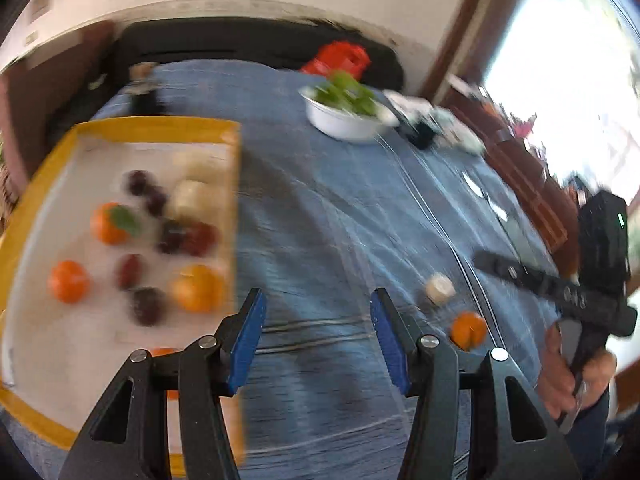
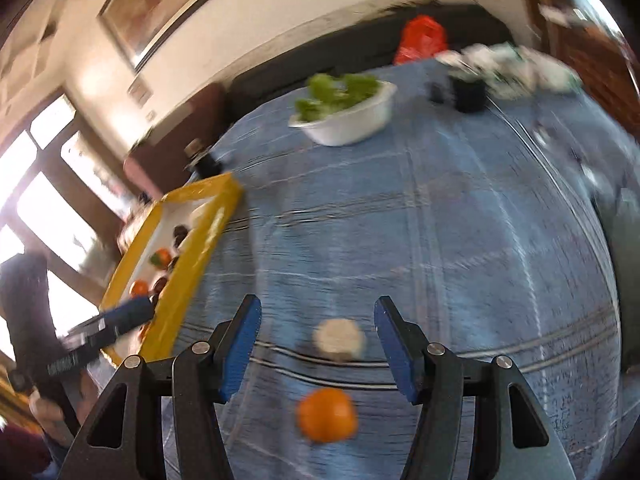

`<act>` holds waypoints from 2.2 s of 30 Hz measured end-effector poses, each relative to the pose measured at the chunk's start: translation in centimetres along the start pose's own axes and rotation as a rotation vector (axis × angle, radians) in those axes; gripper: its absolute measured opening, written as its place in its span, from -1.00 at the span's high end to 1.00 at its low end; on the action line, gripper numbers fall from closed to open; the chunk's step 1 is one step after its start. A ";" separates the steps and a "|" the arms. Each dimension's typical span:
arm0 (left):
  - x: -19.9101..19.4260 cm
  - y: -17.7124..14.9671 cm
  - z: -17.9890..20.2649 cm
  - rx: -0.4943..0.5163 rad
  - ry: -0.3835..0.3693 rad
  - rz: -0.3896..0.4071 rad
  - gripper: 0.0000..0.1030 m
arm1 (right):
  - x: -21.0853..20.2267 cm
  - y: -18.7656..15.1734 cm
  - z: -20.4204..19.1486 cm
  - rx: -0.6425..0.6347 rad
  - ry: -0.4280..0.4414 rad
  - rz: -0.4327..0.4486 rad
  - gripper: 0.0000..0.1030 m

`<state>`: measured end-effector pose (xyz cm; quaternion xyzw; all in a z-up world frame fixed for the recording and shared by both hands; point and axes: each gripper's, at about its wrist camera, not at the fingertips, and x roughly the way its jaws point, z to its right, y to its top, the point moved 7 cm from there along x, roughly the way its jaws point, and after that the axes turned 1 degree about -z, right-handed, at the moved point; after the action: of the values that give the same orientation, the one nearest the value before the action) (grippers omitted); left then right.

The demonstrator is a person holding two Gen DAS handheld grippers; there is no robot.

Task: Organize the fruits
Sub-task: 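Open the left tool to release the tangerine while the right tool releases its tangerine, then grasp a banana chunk with the left tool while the right tool grasps a tangerine, then lift the banana chunk in the left tool while the right tool lifts its tangerine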

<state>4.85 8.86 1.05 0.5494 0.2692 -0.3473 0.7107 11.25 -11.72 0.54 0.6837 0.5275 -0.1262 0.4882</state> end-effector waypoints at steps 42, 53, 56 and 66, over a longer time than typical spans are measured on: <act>6.8 4.4 7.5 0.065 -0.069 0.030 0.52 | -0.9 -0.2 1.6 0.135 0.107 -0.073 -0.27; 6.1 5.2 5.5 0.028 -0.029 0.073 0.52 | 1.0 -3.8 -2.1 -0.220 -0.072 -0.209 -0.29; 6.1 5.1 5.4 0.026 -0.033 0.074 0.52 | 1.3 -4.5 -2.4 -0.260 -0.063 -0.238 -0.29; 6.2 5.1 5.5 0.023 -0.041 0.074 0.52 | 0.3 -3.9 -1.9 -0.262 -0.064 -0.152 0.24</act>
<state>12.70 3.11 0.71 0.5600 0.2301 -0.3350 0.7219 7.46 -10.11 -0.79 0.5679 0.5737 -0.1149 0.5789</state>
